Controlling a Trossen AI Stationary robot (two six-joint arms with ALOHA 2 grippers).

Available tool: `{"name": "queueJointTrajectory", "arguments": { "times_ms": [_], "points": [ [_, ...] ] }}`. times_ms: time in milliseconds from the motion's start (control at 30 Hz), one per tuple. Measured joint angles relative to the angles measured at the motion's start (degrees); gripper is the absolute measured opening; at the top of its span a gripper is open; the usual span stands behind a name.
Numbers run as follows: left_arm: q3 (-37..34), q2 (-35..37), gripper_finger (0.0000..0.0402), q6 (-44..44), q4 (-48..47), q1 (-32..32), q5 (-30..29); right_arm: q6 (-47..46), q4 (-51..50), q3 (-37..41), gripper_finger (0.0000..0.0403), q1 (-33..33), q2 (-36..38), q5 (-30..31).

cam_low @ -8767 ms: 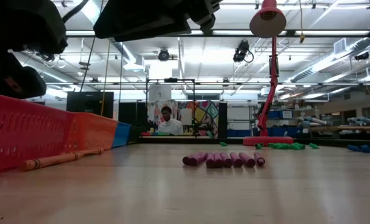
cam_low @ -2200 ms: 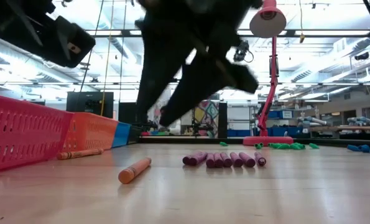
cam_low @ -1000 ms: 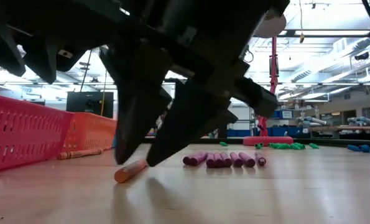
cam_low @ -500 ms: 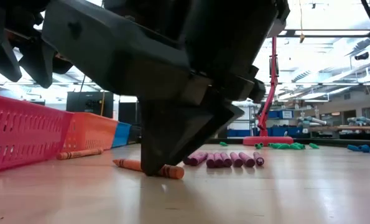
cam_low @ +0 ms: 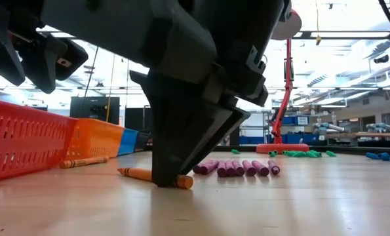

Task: Sort crayons
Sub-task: Put the orange crayon into the red bin

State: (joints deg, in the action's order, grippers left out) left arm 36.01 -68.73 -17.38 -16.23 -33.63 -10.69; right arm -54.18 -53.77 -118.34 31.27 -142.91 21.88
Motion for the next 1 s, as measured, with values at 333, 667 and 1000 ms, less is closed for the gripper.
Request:
{"name": "queueJointTrajectory", "arguments": {
  "times_ms": [333, 667, 1000],
  "points": [
    [0.0, 0.0, 0.0162, -2.1, 0.2, -2.0, 0.0, -3.9, -0.4, 0.0, 0.0013, 0.0, 0.0, -1.6],
    [0.0, 0.0, 0.0162, -2.1, 3.2, -5.2, 0.0, -4.0, -0.7, 0.5, 0.0022, 0.4, 1.6, 1.7],
    [0.0, 0.0, 0.0162, -1.0, 8.1, -5.2, -0.2, -4.4, 0.1, 0.4, 0.0022, 0.6, 1.7, 7.4]
  ]
}}
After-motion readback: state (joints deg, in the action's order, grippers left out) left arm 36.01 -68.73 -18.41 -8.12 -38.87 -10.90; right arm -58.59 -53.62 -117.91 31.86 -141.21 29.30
